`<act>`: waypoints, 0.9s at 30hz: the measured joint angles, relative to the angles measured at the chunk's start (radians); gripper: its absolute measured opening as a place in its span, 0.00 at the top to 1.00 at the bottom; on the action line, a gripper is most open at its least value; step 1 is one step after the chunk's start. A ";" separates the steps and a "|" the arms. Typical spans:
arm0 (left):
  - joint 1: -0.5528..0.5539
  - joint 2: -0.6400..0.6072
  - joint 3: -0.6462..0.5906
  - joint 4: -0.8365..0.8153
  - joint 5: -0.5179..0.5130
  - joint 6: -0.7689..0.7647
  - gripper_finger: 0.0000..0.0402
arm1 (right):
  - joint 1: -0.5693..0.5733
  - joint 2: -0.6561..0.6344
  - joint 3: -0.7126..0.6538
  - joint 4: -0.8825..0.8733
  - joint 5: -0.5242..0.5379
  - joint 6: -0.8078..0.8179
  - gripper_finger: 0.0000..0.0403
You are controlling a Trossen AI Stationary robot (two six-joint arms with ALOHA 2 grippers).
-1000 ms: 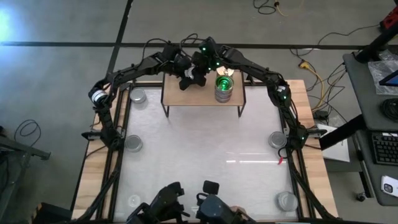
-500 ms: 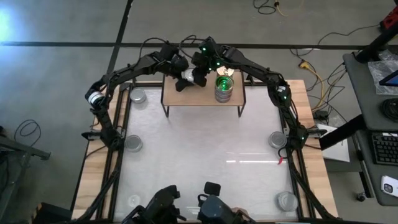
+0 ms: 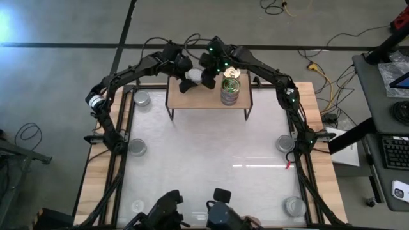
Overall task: Stack canned seafood by type on shelf
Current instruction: Put the green tuna on the shelf
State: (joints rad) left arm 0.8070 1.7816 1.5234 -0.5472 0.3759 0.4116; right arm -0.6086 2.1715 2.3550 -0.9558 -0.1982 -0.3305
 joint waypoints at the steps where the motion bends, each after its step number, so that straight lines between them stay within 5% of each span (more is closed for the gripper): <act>1: 0.000 0.000 0.000 0.000 0.000 0.002 0.01 | 0.000 0.000 0.000 0.000 0.000 0.000 0.96; 27: -0.002 -0.007 0.000 0.009 0.010 -0.006 0.01 | 0.000 0.001 -0.001 -0.004 0.000 0.005 0.96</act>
State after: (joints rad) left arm 0.8055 1.7744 1.5234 -0.5383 0.3863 0.4057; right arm -0.6086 2.1728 2.3539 -0.9599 -0.1981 -0.3252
